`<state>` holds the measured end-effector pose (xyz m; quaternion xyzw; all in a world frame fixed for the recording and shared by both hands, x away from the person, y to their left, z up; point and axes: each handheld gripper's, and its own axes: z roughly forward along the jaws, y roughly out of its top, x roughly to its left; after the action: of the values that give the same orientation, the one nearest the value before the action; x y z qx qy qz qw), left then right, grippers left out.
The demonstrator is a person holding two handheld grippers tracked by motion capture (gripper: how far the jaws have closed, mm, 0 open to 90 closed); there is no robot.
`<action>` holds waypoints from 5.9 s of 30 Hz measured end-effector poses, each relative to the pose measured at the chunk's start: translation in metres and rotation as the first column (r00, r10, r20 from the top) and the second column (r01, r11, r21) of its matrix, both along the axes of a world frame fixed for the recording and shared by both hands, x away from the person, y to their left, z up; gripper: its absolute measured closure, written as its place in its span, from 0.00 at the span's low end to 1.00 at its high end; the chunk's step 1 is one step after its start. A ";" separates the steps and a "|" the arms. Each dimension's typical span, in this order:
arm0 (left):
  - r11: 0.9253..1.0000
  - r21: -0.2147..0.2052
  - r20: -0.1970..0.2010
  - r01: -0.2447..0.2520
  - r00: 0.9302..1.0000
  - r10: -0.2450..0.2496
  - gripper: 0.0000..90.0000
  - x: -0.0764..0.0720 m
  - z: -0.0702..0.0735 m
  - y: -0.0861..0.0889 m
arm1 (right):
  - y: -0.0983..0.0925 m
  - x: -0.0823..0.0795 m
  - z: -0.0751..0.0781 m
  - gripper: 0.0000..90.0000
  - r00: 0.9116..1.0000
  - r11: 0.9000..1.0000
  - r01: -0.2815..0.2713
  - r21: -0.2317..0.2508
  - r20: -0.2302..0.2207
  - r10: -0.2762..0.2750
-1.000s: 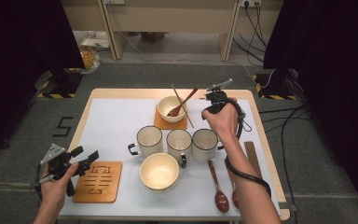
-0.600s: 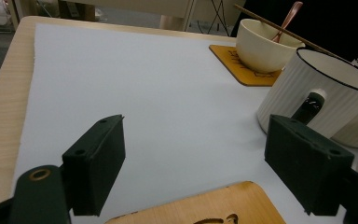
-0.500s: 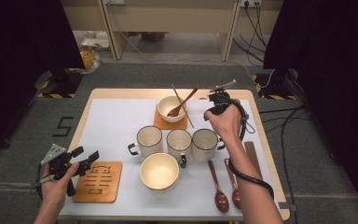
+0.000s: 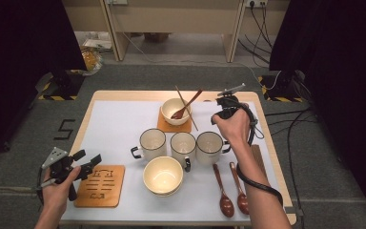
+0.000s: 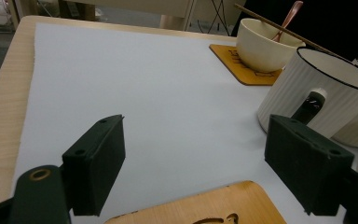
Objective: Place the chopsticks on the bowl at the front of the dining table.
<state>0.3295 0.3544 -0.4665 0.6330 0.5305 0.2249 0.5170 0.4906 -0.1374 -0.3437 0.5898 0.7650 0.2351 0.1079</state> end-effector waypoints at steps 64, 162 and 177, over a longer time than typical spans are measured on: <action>1.000 0.003 0.002 -0.002 1.000 0.002 0.22 -0.001 0.001 0.000 | -0.041 -0.015 -0.012 0.70 0.998 0.998 0.064 -0.012 -0.007 -0.064; 1.000 0.004 0.000 0.001 1.000 -0.001 0.22 -0.001 0.001 -0.001 | -0.110 -0.039 -0.070 0.72 0.975 0.979 0.198 -0.043 -0.095 -0.201; 1.000 0.008 -0.002 0.002 1.000 -0.002 0.22 -0.001 0.001 -0.001 | -0.119 -0.046 -0.092 0.72 0.967 0.975 0.214 -0.053 -0.128 -0.219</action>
<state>0.3287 0.3534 -0.4659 0.6358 0.5294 0.2260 0.5143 0.4449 -0.2564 -0.4353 0.6819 0.7060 0.1672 0.0929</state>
